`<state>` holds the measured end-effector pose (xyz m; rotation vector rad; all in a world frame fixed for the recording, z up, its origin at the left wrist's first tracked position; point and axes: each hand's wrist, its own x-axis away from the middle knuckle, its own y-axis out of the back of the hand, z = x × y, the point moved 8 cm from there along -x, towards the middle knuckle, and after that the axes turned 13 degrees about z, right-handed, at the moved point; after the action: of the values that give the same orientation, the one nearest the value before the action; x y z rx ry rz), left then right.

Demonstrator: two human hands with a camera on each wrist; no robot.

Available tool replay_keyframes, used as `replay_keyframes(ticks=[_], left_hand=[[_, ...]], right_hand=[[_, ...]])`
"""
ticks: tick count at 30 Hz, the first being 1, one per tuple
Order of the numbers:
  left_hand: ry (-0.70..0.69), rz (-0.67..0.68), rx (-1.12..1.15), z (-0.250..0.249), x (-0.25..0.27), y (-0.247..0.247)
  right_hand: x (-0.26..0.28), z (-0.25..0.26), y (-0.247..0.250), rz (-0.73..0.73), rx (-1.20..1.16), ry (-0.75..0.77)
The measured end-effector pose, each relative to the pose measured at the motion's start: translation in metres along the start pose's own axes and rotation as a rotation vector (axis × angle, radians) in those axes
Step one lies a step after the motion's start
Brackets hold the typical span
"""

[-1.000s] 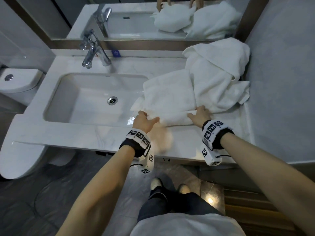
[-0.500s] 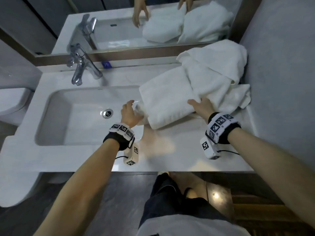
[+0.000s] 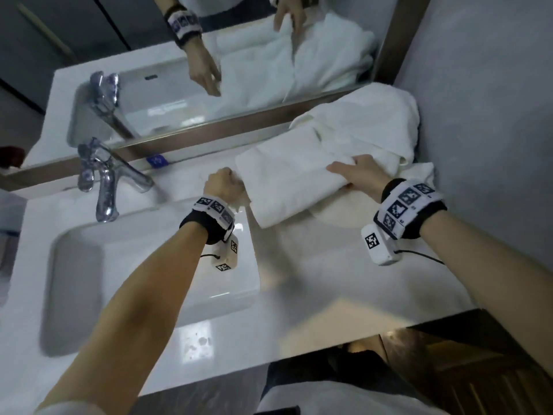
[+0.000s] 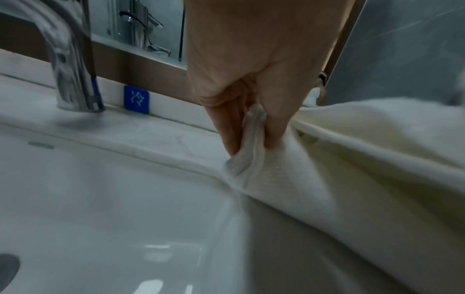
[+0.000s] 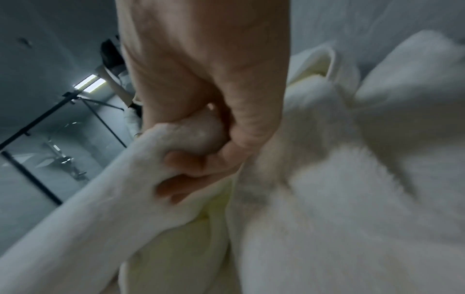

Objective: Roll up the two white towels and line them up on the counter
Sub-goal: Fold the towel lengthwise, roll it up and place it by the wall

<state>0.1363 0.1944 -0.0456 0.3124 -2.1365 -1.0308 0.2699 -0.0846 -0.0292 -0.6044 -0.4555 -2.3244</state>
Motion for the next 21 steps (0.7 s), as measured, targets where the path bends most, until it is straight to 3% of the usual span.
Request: replay_keyframes(ticks=[5,10,13,17,19,21], left_hand=[[0.053,-0.181,0.254,-0.001,-0.02,0.046],[0.047,-0.278,0.416,0.003,-0.023,0.065],[0.015,-0.277,0.528,0.002,-0.024,0.057],[0.021,-0.228,0.423,-0.001,-0.011,0.035],[0.112,-0.278,0.377,0.003,0.007,0.023],[0.229,-0.207,0.441,0.01,0.023,0.0]], right_hand=[[0.015,-0.02,-0.007,0.234,0.04,-0.125],[0.049,-0.075,-0.026,0.542,0.284,-0.352],[0.062,-0.103,-0.022,0.573,0.479,-0.411],[0.077,-0.125,-0.021,0.587,0.247,-0.498],[0.08,-0.123,-0.019,0.576,0.249,-0.454],[0.079,-0.119,-0.015,0.56,0.34,-0.375]])
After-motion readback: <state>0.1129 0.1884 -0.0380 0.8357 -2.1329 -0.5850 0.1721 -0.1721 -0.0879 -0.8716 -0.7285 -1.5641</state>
